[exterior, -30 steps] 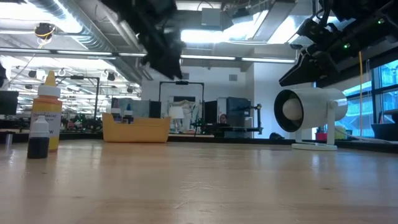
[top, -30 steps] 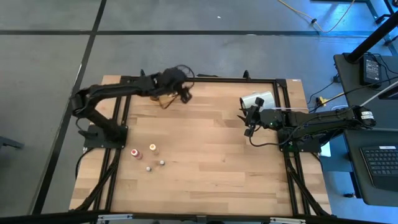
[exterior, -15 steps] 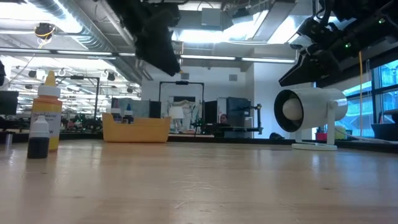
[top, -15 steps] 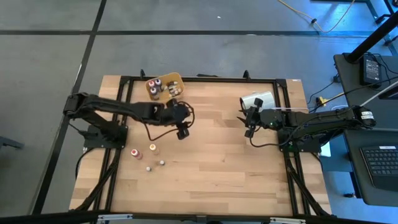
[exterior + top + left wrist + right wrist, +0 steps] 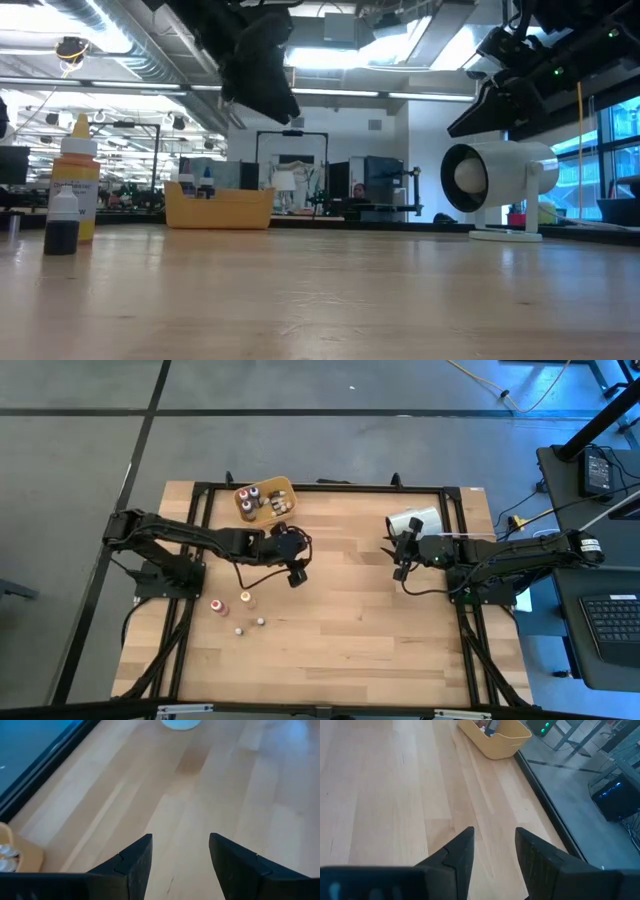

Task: Pick & Place food coloring
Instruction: Put the large yellow food coloring bottle into the yellow bin

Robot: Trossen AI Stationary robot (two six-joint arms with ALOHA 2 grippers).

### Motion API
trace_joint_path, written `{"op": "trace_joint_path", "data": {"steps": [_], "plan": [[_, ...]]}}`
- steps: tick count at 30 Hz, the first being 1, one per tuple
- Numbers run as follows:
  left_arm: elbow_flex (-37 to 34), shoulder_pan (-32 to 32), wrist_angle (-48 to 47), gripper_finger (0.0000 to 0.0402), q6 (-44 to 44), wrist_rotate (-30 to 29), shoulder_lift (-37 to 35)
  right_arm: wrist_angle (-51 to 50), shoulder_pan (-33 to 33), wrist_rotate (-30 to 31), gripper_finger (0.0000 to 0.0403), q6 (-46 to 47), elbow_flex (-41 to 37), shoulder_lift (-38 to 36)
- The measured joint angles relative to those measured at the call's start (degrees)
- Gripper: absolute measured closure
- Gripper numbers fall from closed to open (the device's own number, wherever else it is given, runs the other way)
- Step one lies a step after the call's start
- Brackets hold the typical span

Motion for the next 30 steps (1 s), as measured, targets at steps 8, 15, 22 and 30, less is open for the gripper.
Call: {"op": "trace_joint_path", "data": {"steps": [8, 15, 22, 30], "plan": [[0.0, 0.0, 2.11, 0.0188, 2.32, 2.94, 0.0, -0.01, 0.0, 0.02, 0.0257, 0.96, 0.0, 0.0], [0.0, 0.0, 2.1, 0.0137, 9.28, 3.81, 0.0, -0.01, 0.0, 0.04, 0.0257, 0.68, 0.0, 0.01], [0.0, 0.0, 2.09, 0.0132, 9.66, 19.44, 0.0, 0.51, -0.02, 0.06, 0.0257, -0.91, 0.0, 0.02], [0.0, -0.07, 2.05, 0.013, 6.61, 31.69, 0.0, 4.46, -0.04, 0.08, 0.0257, -5.64, 0.0, 0.0]]}}
